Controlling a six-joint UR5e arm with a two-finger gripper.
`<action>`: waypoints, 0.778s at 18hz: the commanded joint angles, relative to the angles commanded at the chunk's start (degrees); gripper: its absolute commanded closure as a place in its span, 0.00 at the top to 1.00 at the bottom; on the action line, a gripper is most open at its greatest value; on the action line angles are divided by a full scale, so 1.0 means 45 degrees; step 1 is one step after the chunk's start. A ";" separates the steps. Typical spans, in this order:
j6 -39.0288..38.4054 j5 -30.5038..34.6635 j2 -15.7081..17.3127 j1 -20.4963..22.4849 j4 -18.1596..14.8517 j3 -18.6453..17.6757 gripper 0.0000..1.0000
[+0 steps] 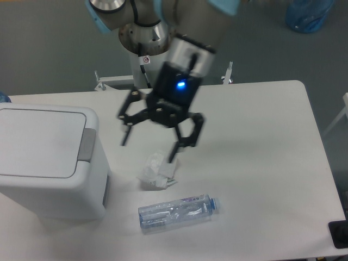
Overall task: Open the trash can
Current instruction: 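Move the open gripper over to the edge of the trash can lid, then push the gripper against the lid edge to flip the lid open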
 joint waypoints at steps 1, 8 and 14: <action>0.0000 0.0253 0.0099 -0.0214 -0.0019 -0.0333 1.00; -0.0039 0.0783 0.0178 -0.0489 -0.0039 -0.0708 1.00; -0.0020 0.0783 -0.0076 -0.0548 -0.0039 -0.0669 1.00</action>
